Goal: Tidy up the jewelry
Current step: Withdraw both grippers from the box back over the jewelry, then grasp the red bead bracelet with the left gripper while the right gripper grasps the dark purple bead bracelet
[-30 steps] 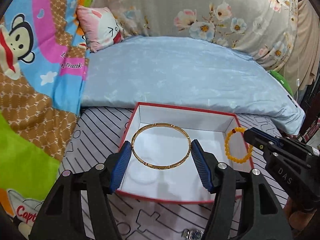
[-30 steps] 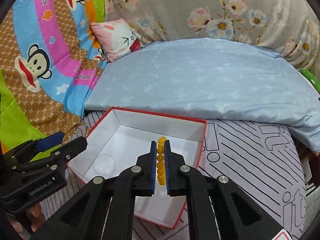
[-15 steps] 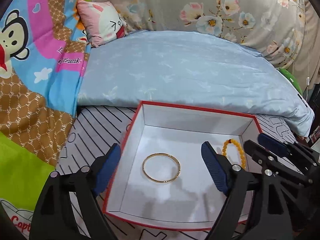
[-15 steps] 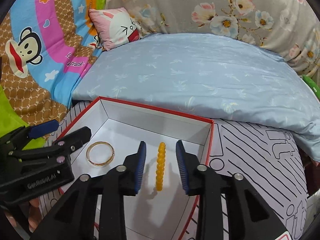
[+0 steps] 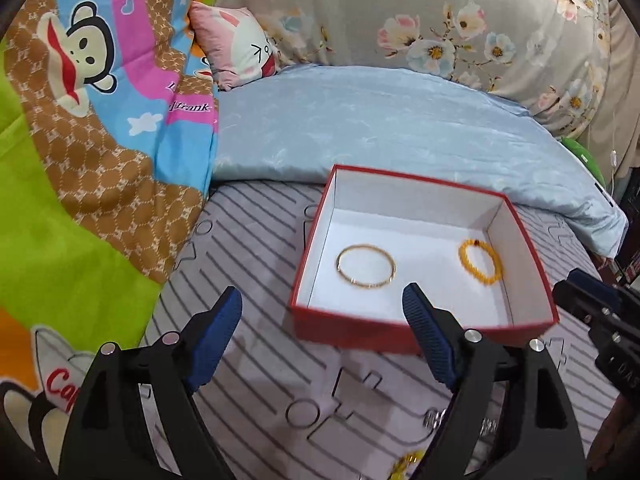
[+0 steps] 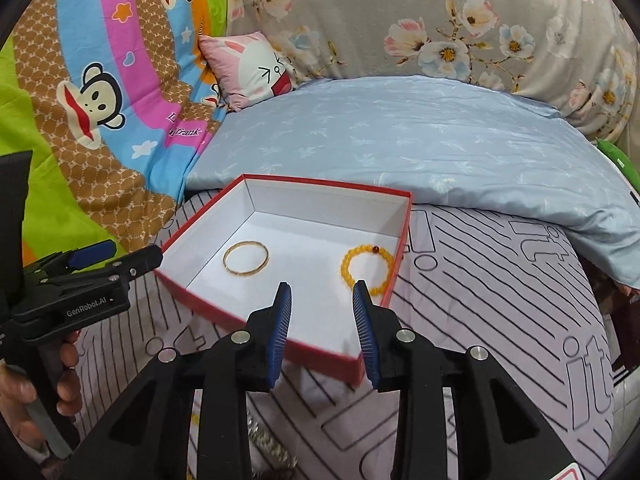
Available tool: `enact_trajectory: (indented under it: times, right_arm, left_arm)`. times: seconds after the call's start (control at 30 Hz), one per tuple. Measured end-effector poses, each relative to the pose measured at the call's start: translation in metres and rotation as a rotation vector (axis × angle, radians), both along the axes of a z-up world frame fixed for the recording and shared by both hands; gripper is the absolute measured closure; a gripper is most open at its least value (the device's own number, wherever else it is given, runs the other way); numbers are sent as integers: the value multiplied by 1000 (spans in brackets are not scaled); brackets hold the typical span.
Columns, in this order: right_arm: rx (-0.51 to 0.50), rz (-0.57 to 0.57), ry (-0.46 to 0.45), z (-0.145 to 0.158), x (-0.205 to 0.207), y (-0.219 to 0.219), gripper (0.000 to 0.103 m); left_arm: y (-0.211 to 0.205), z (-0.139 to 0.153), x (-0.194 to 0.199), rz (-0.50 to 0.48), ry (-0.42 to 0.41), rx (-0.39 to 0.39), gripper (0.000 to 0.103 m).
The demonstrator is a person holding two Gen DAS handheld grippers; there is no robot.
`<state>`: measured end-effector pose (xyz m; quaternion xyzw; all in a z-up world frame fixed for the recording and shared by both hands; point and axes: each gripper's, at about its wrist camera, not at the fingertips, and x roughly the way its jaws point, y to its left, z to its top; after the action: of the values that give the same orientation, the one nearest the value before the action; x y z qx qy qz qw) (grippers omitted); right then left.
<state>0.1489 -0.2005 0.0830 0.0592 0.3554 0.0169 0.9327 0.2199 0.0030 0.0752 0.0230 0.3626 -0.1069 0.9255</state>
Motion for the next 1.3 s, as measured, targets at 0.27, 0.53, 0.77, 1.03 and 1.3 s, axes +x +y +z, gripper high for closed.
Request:
enact_trajectory:
  times: [0.27, 0.53, 0.77, 1.03, 1.3]
  right_arm:
    - [26, 17, 25, -6, -31, 12, 73]
    - [39, 32, 75, -27, -71, 23, 74]
    - [63, 31, 106, -43, -118, 29, 74]
    - [98, 16, 132, -58, -159, 31, 73]
    - [113, 0, 148, -66, -168, 31, 73]
  left_arm:
    - [10, -1, -29, 18, -4, 6, 23]
    - [20, -4, -72, 17, -5, 16, 23]
    - [27, -22, -123, 8, 29, 25, 23]
    - [39, -58, -159, 32, 117, -2, 24]
    - [35, -74, -160, 15, 152, -4, 44]
